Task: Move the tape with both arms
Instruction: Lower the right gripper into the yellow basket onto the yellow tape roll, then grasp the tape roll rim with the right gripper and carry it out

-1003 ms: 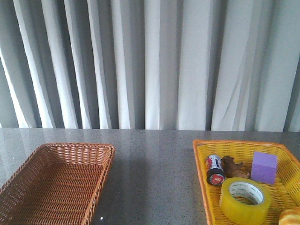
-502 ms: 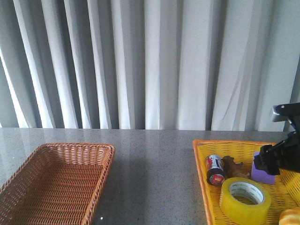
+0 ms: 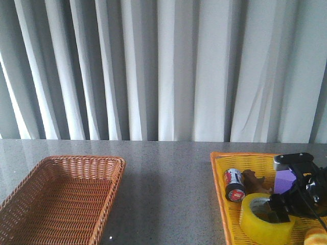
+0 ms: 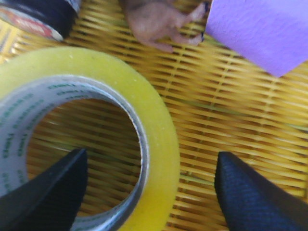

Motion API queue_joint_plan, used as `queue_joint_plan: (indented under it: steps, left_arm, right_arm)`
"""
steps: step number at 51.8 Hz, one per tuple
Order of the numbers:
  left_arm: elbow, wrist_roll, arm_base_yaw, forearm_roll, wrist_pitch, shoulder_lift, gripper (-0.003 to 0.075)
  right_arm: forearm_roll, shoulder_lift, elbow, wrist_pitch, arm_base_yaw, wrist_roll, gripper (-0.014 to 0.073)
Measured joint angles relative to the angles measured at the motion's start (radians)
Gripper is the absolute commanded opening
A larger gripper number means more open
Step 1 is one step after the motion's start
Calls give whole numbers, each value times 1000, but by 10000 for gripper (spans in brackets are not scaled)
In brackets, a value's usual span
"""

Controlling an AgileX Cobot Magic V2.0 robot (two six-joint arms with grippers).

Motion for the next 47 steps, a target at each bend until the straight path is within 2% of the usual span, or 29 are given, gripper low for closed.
queue_joint_plan:
  steps: [6, 17, 19, 29, 35, 42, 47]
  left_arm:
    - [0, 0, 0, 1, 0, 0, 76]
    - [0, 0, 0, 1, 0, 0, 76]
    - [0, 0, 0, 1, 0, 0, 76]
    - [0, 0, 0, 1, 0, 0, 76]
    - [0, 0, 0, 1, 1, 0, 76]
    - [0, 0, 0, 2, 1, 0, 76]
    - [0, 0, 0, 2, 1, 0, 76]
  right_arm:
    - [3, 14, 0, -2, 0, 0, 403]
    - [11, 14, -41, -2, 1, 0, 20]
    - [9, 15, -52, 2, 1, -3, -17]
    - [49, 17, -146, 47, 1, -3, -9]
    - [117, 0, -241, 94, 1, -16, -8]
    - [300, -28, -378, 168, 3, -116, -6]
    - [471, -39, -444, 199, 29, -254, -5]
